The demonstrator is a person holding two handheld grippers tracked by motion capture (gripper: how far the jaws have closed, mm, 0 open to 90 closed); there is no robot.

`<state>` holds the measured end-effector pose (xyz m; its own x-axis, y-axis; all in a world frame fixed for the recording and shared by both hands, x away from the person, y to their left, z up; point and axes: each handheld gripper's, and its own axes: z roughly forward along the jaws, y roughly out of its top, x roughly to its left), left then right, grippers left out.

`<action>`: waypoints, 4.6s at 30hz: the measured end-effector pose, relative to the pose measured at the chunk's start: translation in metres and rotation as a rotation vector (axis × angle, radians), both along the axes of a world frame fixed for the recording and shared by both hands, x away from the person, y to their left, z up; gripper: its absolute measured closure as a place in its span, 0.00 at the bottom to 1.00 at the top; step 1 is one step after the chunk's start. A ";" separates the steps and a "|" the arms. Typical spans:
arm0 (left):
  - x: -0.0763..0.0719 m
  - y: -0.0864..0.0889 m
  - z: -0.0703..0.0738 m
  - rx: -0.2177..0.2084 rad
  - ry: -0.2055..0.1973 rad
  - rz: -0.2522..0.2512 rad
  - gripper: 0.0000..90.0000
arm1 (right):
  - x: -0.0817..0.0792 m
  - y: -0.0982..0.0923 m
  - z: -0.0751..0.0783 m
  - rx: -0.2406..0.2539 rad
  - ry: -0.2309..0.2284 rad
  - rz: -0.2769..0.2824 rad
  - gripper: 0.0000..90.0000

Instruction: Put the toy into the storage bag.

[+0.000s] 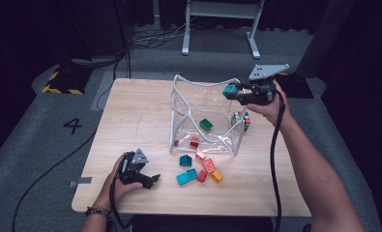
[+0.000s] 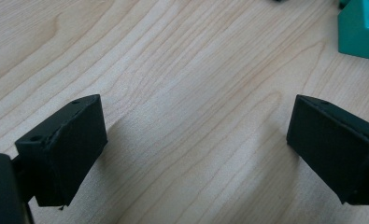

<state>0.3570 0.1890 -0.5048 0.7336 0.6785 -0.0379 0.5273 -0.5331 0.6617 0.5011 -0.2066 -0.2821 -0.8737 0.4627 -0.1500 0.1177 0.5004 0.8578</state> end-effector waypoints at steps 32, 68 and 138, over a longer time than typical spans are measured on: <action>0.000 0.000 0.000 0.006 -0.007 -0.002 0.06 | 0.028 0.068 -0.027 -0.362 0.142 0.103 0.66; 0.000 0.000 0.000 0.002 -0.006 0.001 0.06 | 0.030 0.031 -0.029 -0.594 0.263 0.012 0.65; 0.000 0.000 0.000 0.002 -0.007 0.000 0.06 | -0.134 -0.014 -0.196 -0.064 0.265 0.184 0.37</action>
